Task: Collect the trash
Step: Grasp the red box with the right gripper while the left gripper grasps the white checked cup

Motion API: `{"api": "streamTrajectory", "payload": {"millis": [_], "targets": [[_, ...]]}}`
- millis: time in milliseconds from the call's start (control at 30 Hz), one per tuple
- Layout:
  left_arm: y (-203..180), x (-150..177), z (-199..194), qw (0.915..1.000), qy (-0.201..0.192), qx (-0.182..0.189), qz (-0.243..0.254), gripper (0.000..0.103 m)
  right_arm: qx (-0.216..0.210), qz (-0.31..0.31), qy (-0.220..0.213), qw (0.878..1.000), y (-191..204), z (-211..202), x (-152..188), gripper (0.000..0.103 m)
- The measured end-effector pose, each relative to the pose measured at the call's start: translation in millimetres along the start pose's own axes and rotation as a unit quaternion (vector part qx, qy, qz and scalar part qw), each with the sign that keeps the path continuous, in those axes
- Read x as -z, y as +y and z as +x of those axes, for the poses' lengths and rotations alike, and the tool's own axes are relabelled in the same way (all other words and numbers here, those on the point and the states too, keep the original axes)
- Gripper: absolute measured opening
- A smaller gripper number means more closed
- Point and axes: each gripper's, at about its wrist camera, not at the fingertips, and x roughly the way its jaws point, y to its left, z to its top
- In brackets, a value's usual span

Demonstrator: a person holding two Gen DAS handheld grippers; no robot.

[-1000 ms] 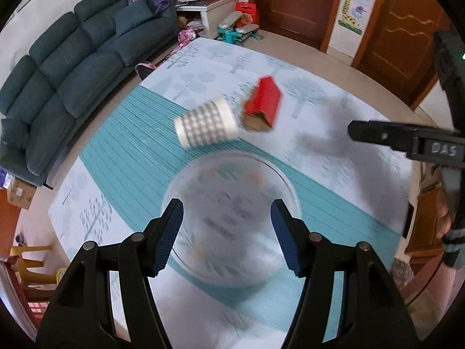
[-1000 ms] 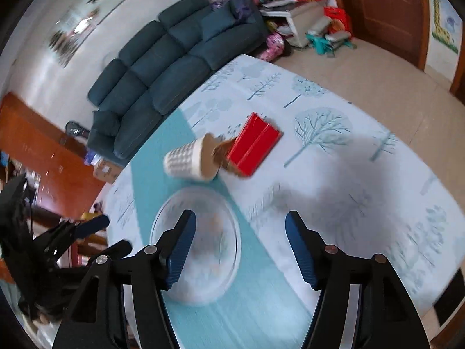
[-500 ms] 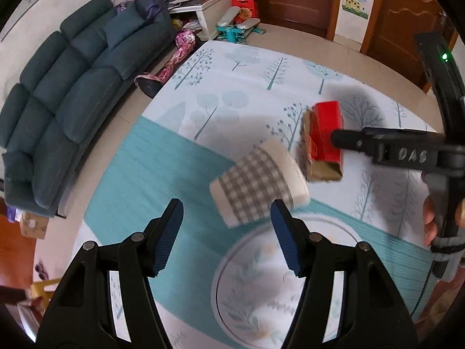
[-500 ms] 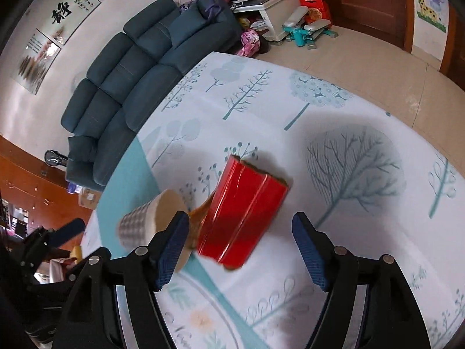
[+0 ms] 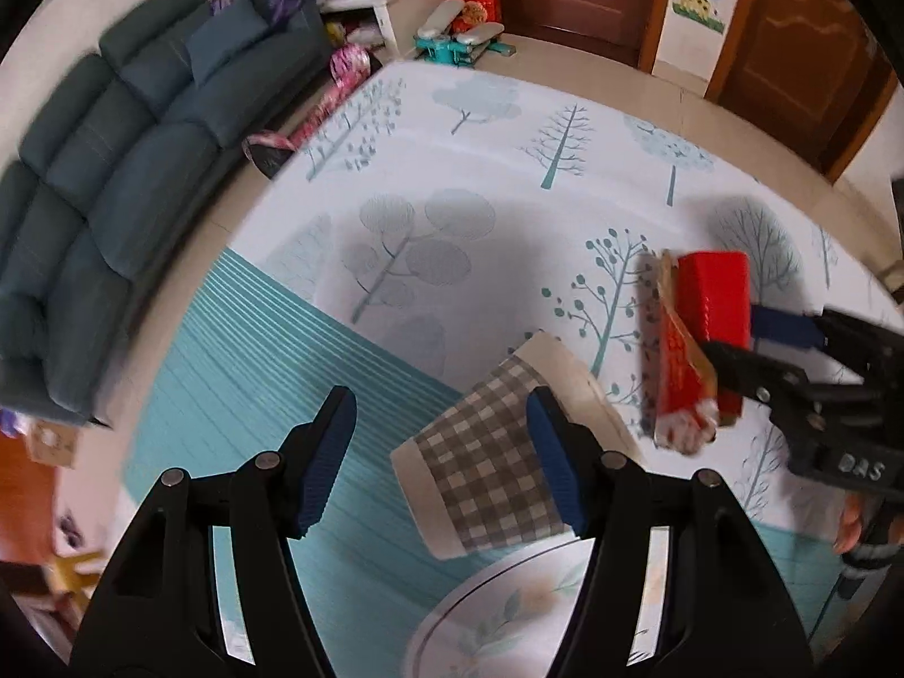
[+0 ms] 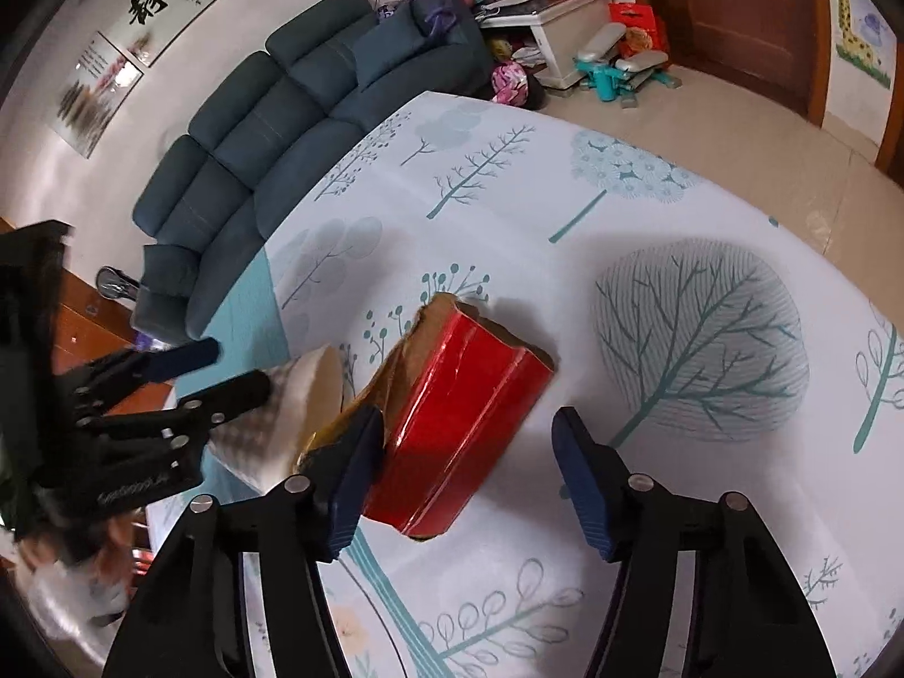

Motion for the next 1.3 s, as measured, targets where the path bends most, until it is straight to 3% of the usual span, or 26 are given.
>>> {"api": "streamTrajectory", "payload": {"millis": [200,400,600,700,967,1133,1233,1300], "targets": [[-4,9,24,0.9975,0.039,0.057,-0.013,0.066,-0.02,0.002,0.022,1.0,-9,-9,9,0.054],[-14,27,21,0.9946,0.066,0.08,0.007,0.066,-0.048,0.009,0.037,0.998,-21,-23,28,0.047],[-15,65,4,0.9918,0.089,0.085,-0.035,0.066,-0.065,-0.015,0.059,0.996,-22,-41,55,0.03],[-19,90,-7,0.9903,0.093,0.082,-0.063,0.066,-0.063,-0.041,0.067,0.995,-18,-52,73,0.028],[-21,133,-36,0.9741,0.111,0.14,-0.139,0.066,-0.082,-0.049,0.065,0.993,-13,-84,98,0.024],[-26,139,-52,0.9746,0.11,0.158,-0.115,0.066,-0.092,-0.049,0.069,0.992,-12,-101,115,0.024],[-25,147,-53,0.9672,0.123,0.2,-0.096,0.066,-0.094,-0.049,0.071,0.992,-12,-106,123,0.024],[-30,151,-52,0.9702,0.123,0.197,-0.071,0.066,-0.096,-0.047,0.073,0.992,-15,-113,130,0.024]]}}
